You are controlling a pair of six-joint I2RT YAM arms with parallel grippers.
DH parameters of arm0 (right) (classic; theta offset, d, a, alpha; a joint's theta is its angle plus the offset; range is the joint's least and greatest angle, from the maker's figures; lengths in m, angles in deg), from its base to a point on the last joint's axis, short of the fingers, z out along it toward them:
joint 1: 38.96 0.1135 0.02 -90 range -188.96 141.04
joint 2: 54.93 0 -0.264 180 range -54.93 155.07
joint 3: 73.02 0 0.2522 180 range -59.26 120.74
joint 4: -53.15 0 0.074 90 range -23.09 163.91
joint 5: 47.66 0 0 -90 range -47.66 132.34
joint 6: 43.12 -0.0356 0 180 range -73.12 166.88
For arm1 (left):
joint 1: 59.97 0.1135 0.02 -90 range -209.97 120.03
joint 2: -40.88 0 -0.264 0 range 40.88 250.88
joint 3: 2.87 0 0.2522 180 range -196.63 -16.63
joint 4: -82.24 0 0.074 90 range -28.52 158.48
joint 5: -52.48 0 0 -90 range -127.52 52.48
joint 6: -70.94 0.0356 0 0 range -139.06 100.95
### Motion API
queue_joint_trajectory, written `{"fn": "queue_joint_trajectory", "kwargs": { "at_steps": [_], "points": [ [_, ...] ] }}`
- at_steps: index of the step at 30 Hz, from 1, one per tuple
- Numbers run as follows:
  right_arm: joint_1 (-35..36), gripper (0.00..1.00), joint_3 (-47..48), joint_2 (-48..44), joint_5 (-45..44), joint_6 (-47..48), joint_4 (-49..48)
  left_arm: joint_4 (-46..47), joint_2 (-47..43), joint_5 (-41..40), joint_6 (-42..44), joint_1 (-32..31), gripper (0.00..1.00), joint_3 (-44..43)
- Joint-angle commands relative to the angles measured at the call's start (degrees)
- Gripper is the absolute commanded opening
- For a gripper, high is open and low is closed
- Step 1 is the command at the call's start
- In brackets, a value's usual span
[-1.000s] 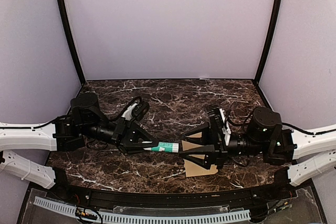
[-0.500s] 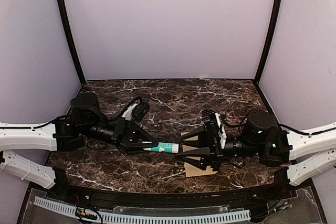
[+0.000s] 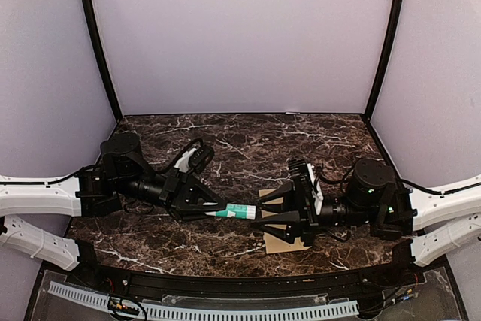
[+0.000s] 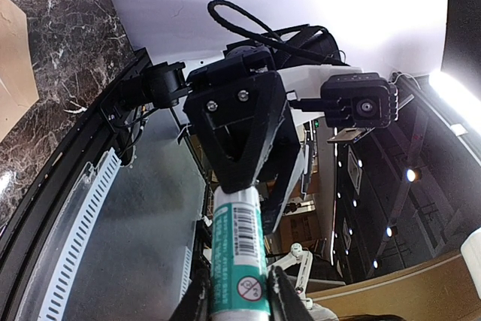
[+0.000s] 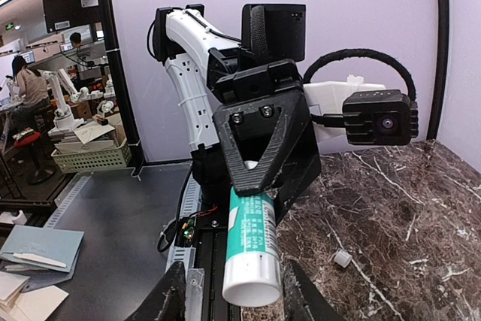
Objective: Place the letter into the envelope and seal it
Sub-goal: Unscrew the solid glue.
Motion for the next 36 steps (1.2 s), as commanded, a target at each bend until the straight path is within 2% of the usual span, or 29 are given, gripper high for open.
{"fn": "queue_joint_trajectory", "kwargs": {
  "at_steps": [1,7,14,21,25,30,36],
  "points": [
    [0.63,0.37,-0.44,0.41,-0.19,-0.37,-3.33,2.08,-1.02,1.35,-0.09,0.16,0.00,-0.04],
    [0.67,0.28,-0.11,1.06,0.16,-0.46,-3.34,2.27,-0.94,1.43,-0.05,0.15,0.00,-0.13],
    [0.64,0.26,-0.13,1.47,-0.24,-0.75,-3.31,2.39,-0.88,1.81,-0.12,0.14,0.00,-0.13],
    [0.67,0.11,0.30,1.52,-0.28,-1.79,-3.03,2.09,-0.86,1.87,0.31,0.16,0.00,-0.07],
    [0.64,0.06,0.74,1.54,-0.21,-3.66,-2.94,1.46,-0.93,1.60,1.32,0.12,0.00,-0.12],
    [0.66,0.03,0.36,1.48,-0.02,-8.91,-4.39,-3.23,-1.42,-1.55,7.09,0.16,0.00,-1.24],
    [0.68,0.02,0.21,2.35,-1.01,-19.46,-7.26,-10.65,-1.51,-5.17,15.29,0.16,0.00,-4.16]
  ]
}}
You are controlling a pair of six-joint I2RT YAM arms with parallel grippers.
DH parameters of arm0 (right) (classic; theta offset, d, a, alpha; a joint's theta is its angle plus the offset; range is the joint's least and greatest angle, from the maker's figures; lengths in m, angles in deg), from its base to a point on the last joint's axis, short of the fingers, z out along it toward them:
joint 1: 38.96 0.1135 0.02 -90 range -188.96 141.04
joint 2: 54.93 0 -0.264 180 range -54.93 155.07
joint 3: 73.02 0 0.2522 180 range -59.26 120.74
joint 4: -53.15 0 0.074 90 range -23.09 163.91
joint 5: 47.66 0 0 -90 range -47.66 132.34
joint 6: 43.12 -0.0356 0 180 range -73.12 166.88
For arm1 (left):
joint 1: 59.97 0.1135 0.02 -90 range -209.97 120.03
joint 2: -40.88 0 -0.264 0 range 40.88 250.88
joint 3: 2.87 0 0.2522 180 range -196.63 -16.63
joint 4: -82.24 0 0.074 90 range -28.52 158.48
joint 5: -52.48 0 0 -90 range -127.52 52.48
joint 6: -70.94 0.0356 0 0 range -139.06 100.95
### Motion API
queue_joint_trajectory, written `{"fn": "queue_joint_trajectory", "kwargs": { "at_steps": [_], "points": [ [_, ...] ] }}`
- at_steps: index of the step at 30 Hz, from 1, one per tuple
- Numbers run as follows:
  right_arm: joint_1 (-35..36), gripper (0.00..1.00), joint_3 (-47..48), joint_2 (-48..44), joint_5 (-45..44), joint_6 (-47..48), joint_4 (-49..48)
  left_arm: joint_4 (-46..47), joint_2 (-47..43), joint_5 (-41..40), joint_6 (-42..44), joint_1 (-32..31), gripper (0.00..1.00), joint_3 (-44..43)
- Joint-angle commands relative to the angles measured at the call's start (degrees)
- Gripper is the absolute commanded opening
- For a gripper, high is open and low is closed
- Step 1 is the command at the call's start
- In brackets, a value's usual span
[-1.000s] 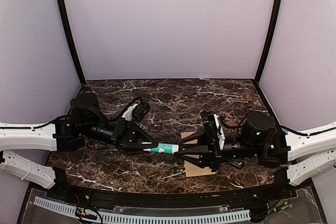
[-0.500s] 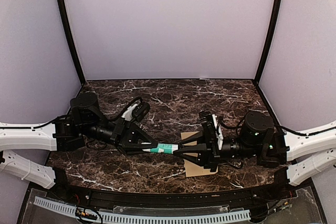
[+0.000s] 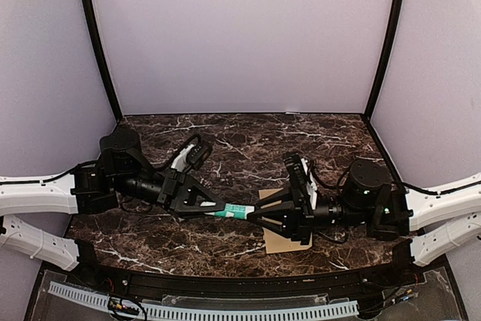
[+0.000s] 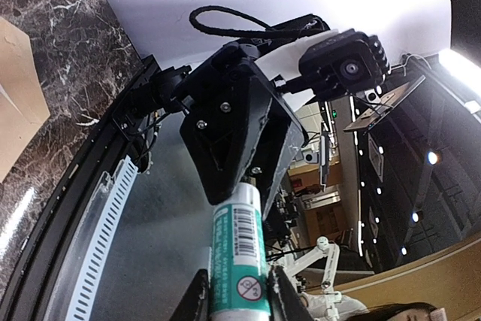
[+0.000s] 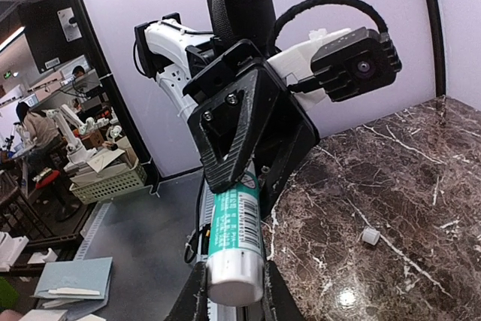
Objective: Place the letter into the envelope and seal it
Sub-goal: Unscrew the solid glue.
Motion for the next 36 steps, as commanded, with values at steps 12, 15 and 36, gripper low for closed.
{"fn": "queue_joint_trajectory", "kwargs": {
  "at_steps": [12,15,36],
  "points": [
    [0.52,0.02,3.53,2.91,-5.94,-30.35,-2.87,-14.11,-1.33,-8.21,23.11,0.16,0.00,-4.60],
    [0.30,0.02,3.47,3.12,-6.56,-35.05,-3.09,-13.52,-1.87,-7.81,25.11,0.16,0.00,-3.98],
    [-1.15,0.51,1.07,-1.51,-8.51,-36.03,-4.10,-2.39,-9.04,-15.23,20.60,0.12,0.00,4.00]
  ]
}}
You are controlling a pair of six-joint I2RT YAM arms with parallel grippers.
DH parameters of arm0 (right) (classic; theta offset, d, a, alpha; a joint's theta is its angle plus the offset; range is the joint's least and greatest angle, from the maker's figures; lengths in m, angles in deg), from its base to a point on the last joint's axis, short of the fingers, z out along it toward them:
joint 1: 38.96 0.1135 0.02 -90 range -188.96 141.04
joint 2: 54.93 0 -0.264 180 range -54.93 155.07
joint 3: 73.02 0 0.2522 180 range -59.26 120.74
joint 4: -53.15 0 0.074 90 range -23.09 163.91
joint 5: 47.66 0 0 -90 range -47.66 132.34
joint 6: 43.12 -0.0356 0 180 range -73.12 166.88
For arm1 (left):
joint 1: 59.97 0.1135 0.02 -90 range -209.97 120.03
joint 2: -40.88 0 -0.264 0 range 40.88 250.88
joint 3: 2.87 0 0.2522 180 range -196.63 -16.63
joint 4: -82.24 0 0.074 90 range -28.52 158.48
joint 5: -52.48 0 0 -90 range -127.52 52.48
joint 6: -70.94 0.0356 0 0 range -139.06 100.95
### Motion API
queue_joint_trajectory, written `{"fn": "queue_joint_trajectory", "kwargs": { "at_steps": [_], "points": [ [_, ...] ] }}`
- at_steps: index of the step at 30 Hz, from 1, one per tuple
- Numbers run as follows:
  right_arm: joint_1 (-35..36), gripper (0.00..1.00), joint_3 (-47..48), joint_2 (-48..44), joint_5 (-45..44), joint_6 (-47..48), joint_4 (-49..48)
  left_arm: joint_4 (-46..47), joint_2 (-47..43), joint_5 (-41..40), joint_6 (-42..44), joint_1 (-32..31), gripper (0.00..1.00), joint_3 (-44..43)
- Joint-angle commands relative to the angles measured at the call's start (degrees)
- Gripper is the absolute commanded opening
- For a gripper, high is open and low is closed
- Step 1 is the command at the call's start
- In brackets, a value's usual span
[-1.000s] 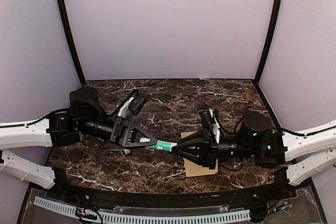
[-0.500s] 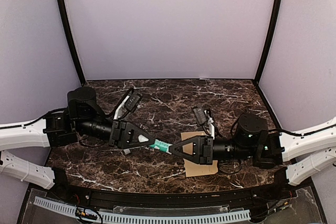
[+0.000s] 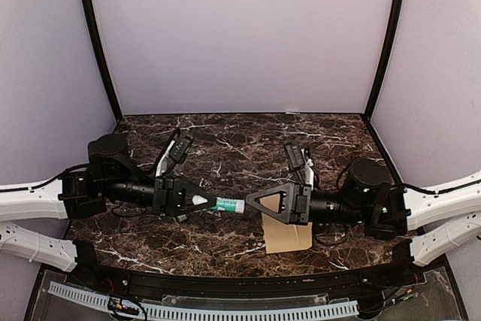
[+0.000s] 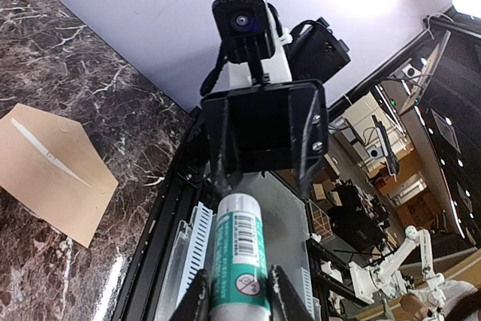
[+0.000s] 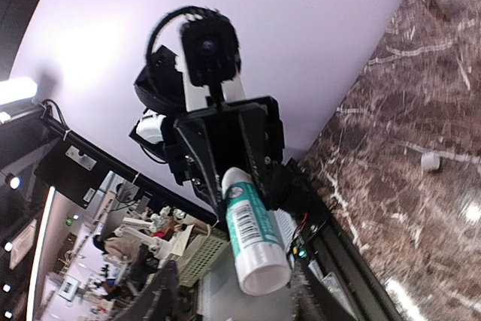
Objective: Place the letter into the envelope and seal it
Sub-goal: Unscrew the solid glue.
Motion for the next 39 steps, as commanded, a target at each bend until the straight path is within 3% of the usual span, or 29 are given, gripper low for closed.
{"fn": "queue_joint_trajectory", "kwargs": {
  "at_steps": [1,4,9,16,28,39],
  "points": [
    [-0.43,0.56,0.44,-4.09,-3.00,5.51,-0.39,5.03,-4.08,-6.85,-3.69,-0.01,0.00,3.08],
    [-0.40,0.62,0.58,-4.82,-3.25,7.47,1.39,8.74,-4.42,-7.60,-4.98,0.01,0.00,4.48],
    [-0.43,0.63,3.80,-2.17,-3.12,8.53,7.70,12.79,-2.97,-4.54,-6.12,0.01,0.00,5.51],
    [-0.45,0.63,6.06,2.95,1.81,8.81,4.70,15.73,-0.30,-0.15,-6.84,-0.31,0.00,5.07],
    [-0.43,0.36,6.81,7.15,6.70,5.34,-2.02,15.69,1.87,0.66,-6.09,-0.87,0.00,4.37],
    [-0.41,0.29,6.73,8.05,6.67,4.56,-3.11,15.70,2.48,1.55,-5.71,-0.96,0.00,4.36]
  ]
}}
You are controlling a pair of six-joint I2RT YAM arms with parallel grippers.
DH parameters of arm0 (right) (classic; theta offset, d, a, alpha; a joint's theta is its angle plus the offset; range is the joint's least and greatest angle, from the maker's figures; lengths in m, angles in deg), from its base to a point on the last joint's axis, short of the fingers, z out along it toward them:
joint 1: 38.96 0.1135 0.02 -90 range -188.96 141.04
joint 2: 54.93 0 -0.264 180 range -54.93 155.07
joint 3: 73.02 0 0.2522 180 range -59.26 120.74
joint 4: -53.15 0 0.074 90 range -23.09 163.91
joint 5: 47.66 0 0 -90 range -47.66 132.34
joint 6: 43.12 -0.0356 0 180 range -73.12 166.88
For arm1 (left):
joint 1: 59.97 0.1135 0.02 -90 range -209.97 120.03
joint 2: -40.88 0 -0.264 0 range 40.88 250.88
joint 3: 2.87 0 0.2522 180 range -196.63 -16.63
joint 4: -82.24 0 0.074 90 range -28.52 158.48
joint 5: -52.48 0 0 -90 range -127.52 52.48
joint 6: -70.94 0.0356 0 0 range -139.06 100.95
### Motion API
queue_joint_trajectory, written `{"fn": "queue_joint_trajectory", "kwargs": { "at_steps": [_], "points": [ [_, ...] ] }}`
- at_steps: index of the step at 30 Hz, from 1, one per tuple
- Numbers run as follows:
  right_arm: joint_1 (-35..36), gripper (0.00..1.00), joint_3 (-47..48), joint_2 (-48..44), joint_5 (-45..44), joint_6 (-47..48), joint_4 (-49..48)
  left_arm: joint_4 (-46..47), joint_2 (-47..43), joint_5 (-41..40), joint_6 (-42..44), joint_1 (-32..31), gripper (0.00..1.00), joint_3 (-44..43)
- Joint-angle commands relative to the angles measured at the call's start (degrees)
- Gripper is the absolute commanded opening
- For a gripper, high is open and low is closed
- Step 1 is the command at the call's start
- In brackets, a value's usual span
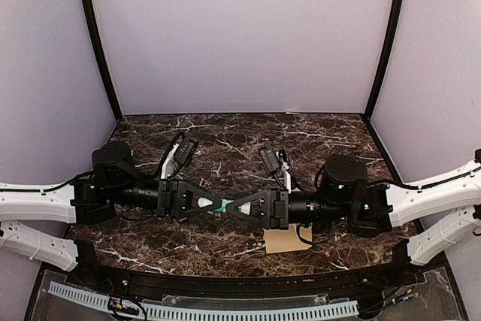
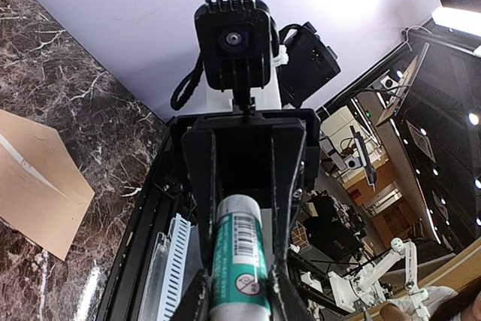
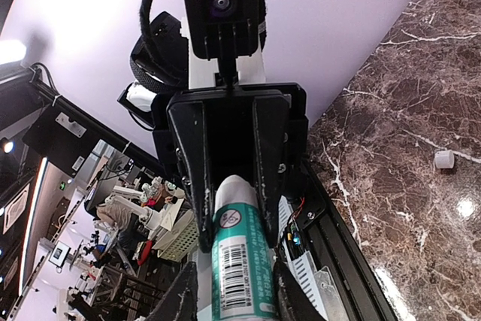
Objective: Place the letter into the envelope and seal it
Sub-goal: Unscrew the solid glue.
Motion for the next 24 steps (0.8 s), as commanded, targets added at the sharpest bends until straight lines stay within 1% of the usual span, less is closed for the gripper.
{"fn": "queue_joint_trajectory", "kwargs": {
  "at_steps": [1,6,11,12,13,14,15,16,17,18,20,22,24],
  "points": [
    [-0.27,0.28,0.94,0.12,0.40,-0.36,-3.64,1.79,-0.05,0.96,0.60,-0.35,0.00,-0.73],
    [-0.36,0.20,0.71,-0.02,0.02,-0.57,-3.46,1.48,0.40,1.29,0.86,-0.45,0.00,-0.93],
    [-0.37,0.09,0.03,-0.85,-1.38,-0.64,-3.10,0.23,0.75,0.70,1.65,-0.69,0.00,-1.39],
    [-0.41,0.08,-0.10,-1.33,-1.79,-0.62,-2.69,-0.06,0.66,-0.12,1.89,-0.66,0.02,-1.41],
    [-0.56,0.06,-0.31,-1.88,-2.38,-0.38,-1.91,-1.00,0.39,-0.80,2.40,-0.64,0.10,-1.46],
    [-0.61,0.06,-0.45,-2.64,-2.98,0.21,-1.09,-1.73,0.17,-2.65,3.28,-0.64,0.15,-1.59],
    [-0.67,0.05,-0.47,-3.46,-3.72,0.84,0.05,-3.55,-0.43,-3.82,3.80,-0.63,0.28,-1.68],
    [-0.78,0.05,-0.41,-4.38,-4.50,1.55,1.66,-4.50,-1.20,-6.10,4.57,-0.65,0.44,-1.82],
    [-0.89,0.05,-0.27,-5.36,-5.44,2.35,3.50,-6.18,-1.64,-7.35,4.94,-0.64,0.52,-1.84],
    [-0.97,0.04,-0.07,-6.47,-6.48,3.21,5.82,-7.52,-2.75,-9.91,5.52,-0.63,0.70,-1.79],
    [-1.20,0.04,0.05,-9.11,-9.33,4.76,10.39,-8.47,-4.64,-13.00,6.50,-0.71,0.84,-1.30],
    [-1.34,0.04,0.05,-11.65,-12.28,6.10,15.46,-8.49,-7.03,-16.12,7.29,-0.64,0.88,-0.17],
    [-1.61,0.04,0.05,-14.32,-15.93,7.61,22.07,-9.10,-9.41,-19.37,7.74,-0.63,0.90,0.90]
  ]
}}
